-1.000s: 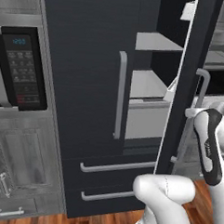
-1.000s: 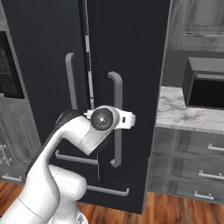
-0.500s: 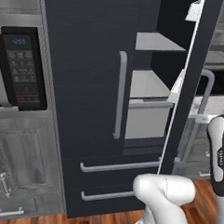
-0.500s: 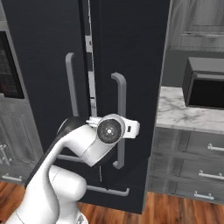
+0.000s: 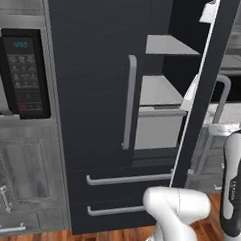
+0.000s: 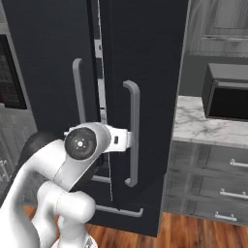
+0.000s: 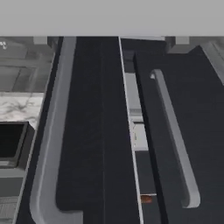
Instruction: Retrieve the sausage and cheese from the fridge and place them on the cutting board on the counter.
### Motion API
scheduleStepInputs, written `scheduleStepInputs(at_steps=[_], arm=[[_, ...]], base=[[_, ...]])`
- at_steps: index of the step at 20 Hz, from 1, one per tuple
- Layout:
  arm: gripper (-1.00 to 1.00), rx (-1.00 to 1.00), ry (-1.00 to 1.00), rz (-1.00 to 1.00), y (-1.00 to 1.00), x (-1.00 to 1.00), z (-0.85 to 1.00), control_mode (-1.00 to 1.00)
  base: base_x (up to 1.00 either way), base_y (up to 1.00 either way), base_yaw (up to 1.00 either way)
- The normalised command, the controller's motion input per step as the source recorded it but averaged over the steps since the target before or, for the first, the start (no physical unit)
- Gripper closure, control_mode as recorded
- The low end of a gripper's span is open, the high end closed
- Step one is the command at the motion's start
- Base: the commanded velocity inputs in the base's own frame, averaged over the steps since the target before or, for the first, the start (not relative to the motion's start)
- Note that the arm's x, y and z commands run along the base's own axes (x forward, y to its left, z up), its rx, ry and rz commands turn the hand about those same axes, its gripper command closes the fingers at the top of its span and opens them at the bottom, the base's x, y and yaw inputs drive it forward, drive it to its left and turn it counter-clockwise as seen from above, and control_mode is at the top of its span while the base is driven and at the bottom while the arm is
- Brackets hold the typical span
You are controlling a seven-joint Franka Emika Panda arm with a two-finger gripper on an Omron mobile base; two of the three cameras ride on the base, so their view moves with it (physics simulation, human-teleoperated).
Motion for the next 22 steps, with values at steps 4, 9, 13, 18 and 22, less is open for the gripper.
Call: scheduleStepInputs(at_steps=[4,9,13,18,22], arm=[[-1.0,-0.23,0.15,-0.18,1.0,0.07,0.05,-1.0],[-1.0,-0.26,0.23,-0.34,0.92,0.65,-0.14,-1.0],[-1.0,-0.24,0.11,-0.35,0.59,0.98,-0.25,-1.0],[-1.0,-0.18,0.03,-0.34,0.29,0.99,-0.21,-1.0],[-1.0,-0.17,0.0,-0.27,0.01,0.88,0.02,-1.0]], base=[[0.0,0.0,0.0],[0.0,0.0,0.0],[0.0,0.0,0.0],[0.0,0.0,0.0],[0.0,0.0,0.0]])
